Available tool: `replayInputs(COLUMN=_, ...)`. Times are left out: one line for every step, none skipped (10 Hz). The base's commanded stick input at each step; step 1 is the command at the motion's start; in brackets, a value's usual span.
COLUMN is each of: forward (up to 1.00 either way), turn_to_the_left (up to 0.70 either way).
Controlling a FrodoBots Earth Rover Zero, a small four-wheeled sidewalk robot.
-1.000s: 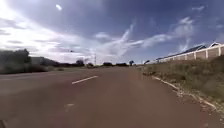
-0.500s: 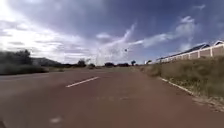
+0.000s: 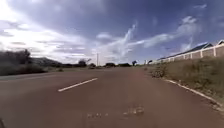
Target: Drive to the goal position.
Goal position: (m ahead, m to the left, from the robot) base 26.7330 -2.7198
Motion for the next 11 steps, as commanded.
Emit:
replayInputs(forward=1.0, turn_to_the_left=0.0)
replayInputs(forward=1.0, turn_to_the_left=0.0)
replayInputs(forward=1.0, turn_to_the_left=0.0)
replayInputs(forward=1.0, turn_to_the_left=-0.22)
replayInputs(forward=1.0, turn_to_the_left=-0.3)
replayInputs(forward=1.0, turn_to_the_left=-0.38)
replayInputs(forward=1.0, turn_to_the_left=-0.27)
replayInputs(forward=1.0, turn_to_the_left=-0.16)
replayInputs(forward=1.0, turn_to_the_left=-0.04)
replayInputs(forward=1.0, turn_to_the_left=0.0)
replayInputs(forward=1.0, turn_to_the_left=0.0)
